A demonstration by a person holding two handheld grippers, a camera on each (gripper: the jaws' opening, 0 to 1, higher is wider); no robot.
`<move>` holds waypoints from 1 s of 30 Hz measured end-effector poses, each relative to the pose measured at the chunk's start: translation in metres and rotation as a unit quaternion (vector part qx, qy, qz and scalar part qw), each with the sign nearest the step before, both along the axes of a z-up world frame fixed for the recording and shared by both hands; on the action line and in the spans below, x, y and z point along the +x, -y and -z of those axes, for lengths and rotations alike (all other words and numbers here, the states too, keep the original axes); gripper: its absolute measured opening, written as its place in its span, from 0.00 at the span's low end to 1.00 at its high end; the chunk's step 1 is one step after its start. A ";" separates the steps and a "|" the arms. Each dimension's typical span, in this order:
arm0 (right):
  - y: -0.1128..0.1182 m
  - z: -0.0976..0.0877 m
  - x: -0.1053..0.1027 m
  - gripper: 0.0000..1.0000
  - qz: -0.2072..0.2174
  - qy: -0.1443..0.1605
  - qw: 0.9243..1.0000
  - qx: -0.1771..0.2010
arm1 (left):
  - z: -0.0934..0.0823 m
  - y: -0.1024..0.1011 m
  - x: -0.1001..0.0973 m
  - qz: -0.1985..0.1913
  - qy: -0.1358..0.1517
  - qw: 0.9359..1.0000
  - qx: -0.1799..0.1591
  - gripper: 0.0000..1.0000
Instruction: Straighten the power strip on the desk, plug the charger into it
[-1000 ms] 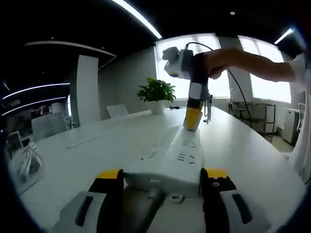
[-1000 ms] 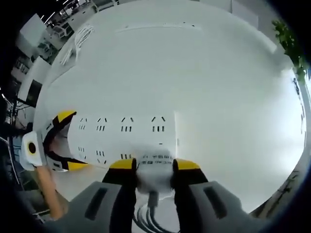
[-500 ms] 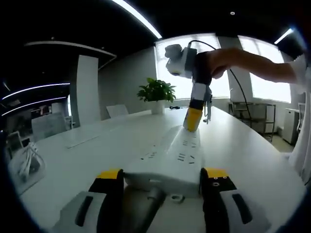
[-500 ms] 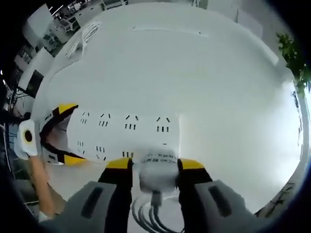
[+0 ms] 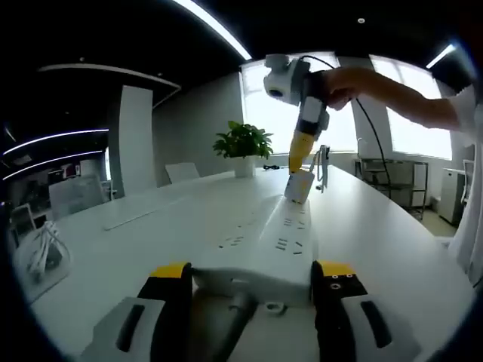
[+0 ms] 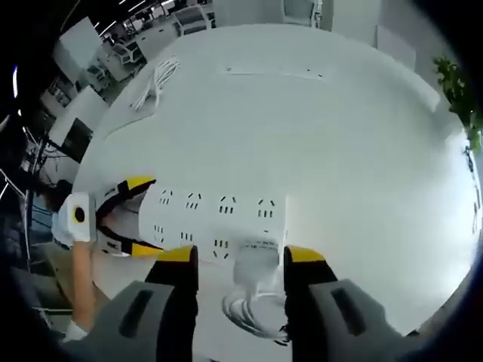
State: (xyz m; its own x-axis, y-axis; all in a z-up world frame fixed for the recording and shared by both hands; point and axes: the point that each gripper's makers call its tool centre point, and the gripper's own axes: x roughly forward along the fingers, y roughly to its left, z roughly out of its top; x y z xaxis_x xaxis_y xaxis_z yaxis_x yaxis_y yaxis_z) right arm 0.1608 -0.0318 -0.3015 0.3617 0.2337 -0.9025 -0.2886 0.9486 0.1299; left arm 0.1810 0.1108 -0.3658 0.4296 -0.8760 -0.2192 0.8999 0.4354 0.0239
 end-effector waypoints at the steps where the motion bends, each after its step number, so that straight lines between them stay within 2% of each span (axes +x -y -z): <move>1: 0.001 -0.004 0.000 0.43 -0.001 0.006 1.000 0.005 | 0.000 0.000 0.000 0.000 0.000 1.000 0.000 0.66; 4: 0.010 -0.016 0.007 0.42 0.004 0.022 0.999 0.028 | 0.000 0.000 0.000 0.001 0.000 1.000 0.000 0.66; 6: 0.017 -0.020 0.009 0.40 0.012 0.015 0.999 0.044 | 0.000 0.000 0.000 0.001 0.000 1.000 0.000 0.66; 13: 0.036 -0.034 0.009 0.40 0.014 0.042 0.997 0.068 | -0.001 0.001 0.000 0.000 0.001 1.000 0.001 0.67; 23: 0.035 -0.029 -0.012 0.40 -0.010 0.061 0.995 0.082 | -0.001 0.000 0.001 0.000 0.001 1.000 0.000 0.67; 30: 0.032 -0.032 -0.014 0.40 -0.019 0.073 0.991 0.107 | -0.001 0.000 0.001 -0.001 0.002 1.000 0.001 0.67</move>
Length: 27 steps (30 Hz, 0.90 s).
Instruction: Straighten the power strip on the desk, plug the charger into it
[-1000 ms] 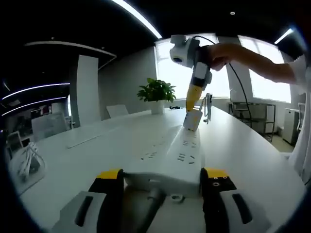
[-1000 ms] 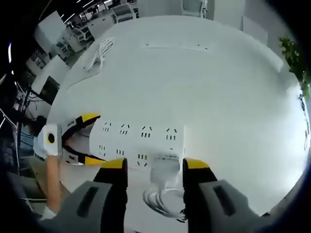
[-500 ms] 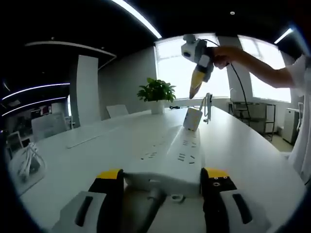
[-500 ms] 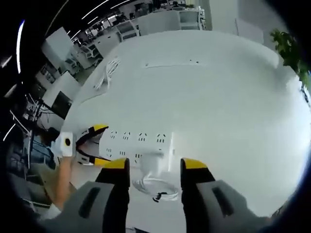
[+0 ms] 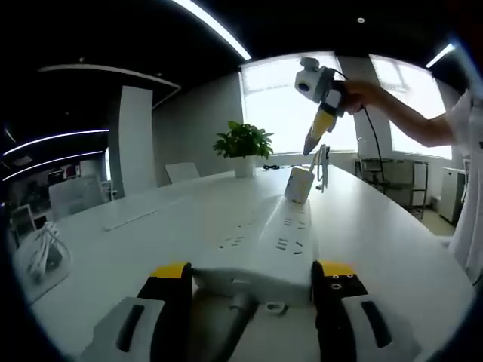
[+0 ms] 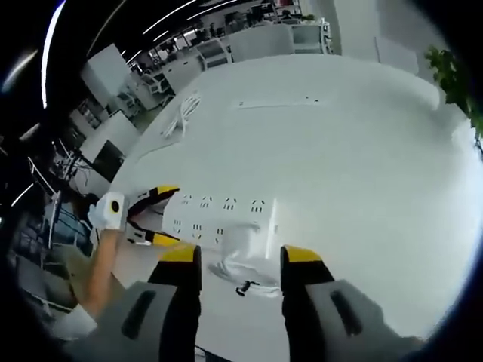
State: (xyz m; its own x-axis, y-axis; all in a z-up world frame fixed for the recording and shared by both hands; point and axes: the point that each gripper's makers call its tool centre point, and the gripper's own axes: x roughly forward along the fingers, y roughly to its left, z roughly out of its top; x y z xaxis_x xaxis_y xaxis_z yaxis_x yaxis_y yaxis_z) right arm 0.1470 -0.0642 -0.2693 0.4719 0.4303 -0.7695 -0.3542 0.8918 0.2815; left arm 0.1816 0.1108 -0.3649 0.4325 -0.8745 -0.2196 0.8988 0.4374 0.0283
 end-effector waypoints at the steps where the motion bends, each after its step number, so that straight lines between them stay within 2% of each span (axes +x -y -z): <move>1: 0.000 -0.001 0.000 0.40 0.000 0.002 1.000 0.003 | 0.000 0.000 0.000 0.000 0.000 1.000 0.000 0.67; 6: -0.003 0.004 -0.008 0.40 -0.011 0.012 1.000 0.016 | 0.000 0.000 0.000 0.000 0.000 1.000 0.000 0.67; 16: 0.001 0.022 -0.010 0.40 -0.002 0.002 1.000 0.031 | 0.000 -0.001 0.000 -0.002 0.000 1.000 0.000 0.67; 27: -0.005 0.027 -0.010 0.40 -0.004 0.001 0.999 0.042 | 0.001 -0.001 0.000 -0.003 0.000 1.000 -0.001 0.67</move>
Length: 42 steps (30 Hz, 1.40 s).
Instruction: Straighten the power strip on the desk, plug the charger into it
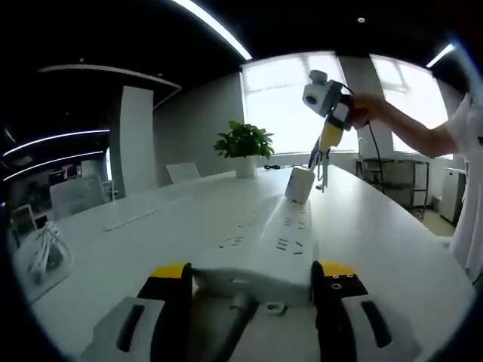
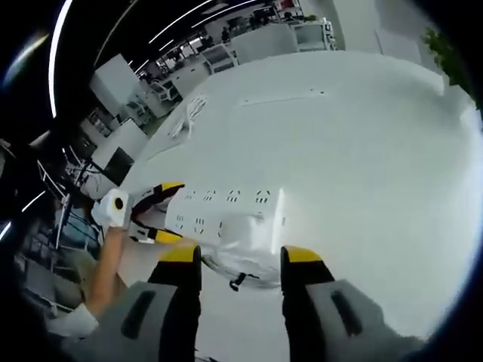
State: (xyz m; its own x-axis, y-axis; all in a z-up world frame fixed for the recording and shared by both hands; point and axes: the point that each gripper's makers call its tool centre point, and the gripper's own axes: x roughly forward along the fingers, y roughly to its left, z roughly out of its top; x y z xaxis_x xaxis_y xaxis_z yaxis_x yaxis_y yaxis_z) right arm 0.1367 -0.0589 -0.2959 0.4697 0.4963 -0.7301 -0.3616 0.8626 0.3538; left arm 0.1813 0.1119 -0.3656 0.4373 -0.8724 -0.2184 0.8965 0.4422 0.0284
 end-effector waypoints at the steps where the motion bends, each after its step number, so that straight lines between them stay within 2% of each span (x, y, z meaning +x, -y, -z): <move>1: -0.001 0.001 -0.001 0.40 0.001 0.000 1.000 0.003 | 0.000 0.000 0.000 0.000 0.000 1.000 0.000 0.67; 11: -0.003 0.007 -0.002 0.40 0.010 0.001 0.999 0.035 | 0.000 0.001 -0.001 -0.005 0.000 1.000 0.001 0.67; 21: 0.000 0.004 0.001 0.40 0.014 0.012 0.999 0.050 | 0.001 0.001 -0.001 -0.005 0.000 1.000 0.001 0.68; 28: 0.004 -0.002 -0.005 0.40 0.013 0.026 0.998 0.059 | 0.000 0.000 0.000 -0.005 0.002 1.000 0.003 0.68; 33: 0.009 0.000 -0.010 0.40 0.011 0.033 0.997 0.066 | -0.001 -0.002 -0.002 0.010 0.007 1.000 0.010 0.69; 35: 0.011 0.000 -0.011 0.40 0.011 0.034 0.997 0.069 | -0.004 -0.003 -0.001 0.008 -0.005 1.000 0.010 0.69; 42: 0.023 -0.010 -0.017 0.40 0.004 0.062 0.995 0.074 | -0.047 -0.015 -0.015 -0.009 -0.018 1.000 -0.003 0.76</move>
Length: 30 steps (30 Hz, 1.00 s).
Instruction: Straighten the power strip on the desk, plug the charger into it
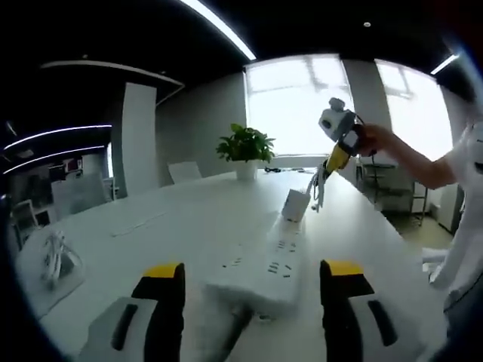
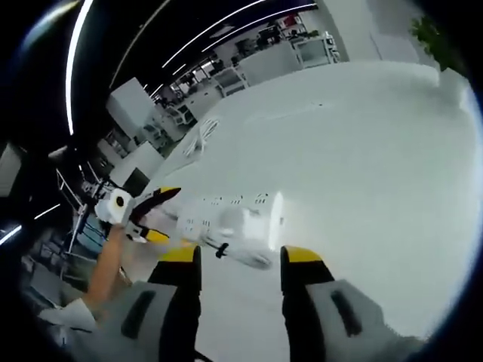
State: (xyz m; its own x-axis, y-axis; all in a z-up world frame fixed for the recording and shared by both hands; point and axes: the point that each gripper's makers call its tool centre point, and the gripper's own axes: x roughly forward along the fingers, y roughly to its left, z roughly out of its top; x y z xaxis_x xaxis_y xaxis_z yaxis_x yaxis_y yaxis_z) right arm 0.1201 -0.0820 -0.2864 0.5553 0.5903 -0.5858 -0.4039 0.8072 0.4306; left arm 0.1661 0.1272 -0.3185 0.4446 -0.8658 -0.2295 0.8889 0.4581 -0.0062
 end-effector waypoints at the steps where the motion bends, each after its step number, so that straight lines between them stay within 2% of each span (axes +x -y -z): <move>1: 0.001 -0.002 -0.001 0.40 -0.002 0.005 1.000 0.001 | -0.005 -0.003 -0.003 -0.002 -0.001 1.000 -0.001 0.78; 6: 0.004 -0.009 -0.006 0.40 -0.015 0.027 1.000 0.004 | -0.023 -0.015 -0.021 -0.010 -0.014 1.000 -0.007 0.80; 10: 0.004 -0.009 -0.012 0.40 -0.038 0.052 0.998 -0.007 | -0.030 -0.016 -0.045 -0.001 -0.062 0.998 -0.029 0.78; 14: 0.003 -0.010 -0.015 0.40 -0.063 0.086 0.994 -0.023 | -0.034 -0.020 -0.059 -0.004 -0.061 0.998 -0.024 0.80; 16: 0.002 -0.009 -0.016 0.40 -0.074 0.102 0.992 -0.034 | -0.038 -0.019 -0.071 0.008 -0.060 0.998 -0.031 0.83; 20: 0.000 -0.009 -0.018 0.40 -0.092 0.141 0.985 -0.046 | -0.037 -0.021 -0.080 0.000 -0.056 0.998 -0.027 0.80; 25: 0.001 -0.005 -0.019 0.41 -0.097 0.137 0.985 -0.027 | -0.036 -0.025 -0.088 -0.014 -0.058 0.998 -0.026 0.81; 30: 0.009 -0.004 -0.021 0.42 -0.090 0.138 0.986 -0.011 | -0.039 -0.029 -0.095 -0.027 -0.055 0.997 -0.039 0.81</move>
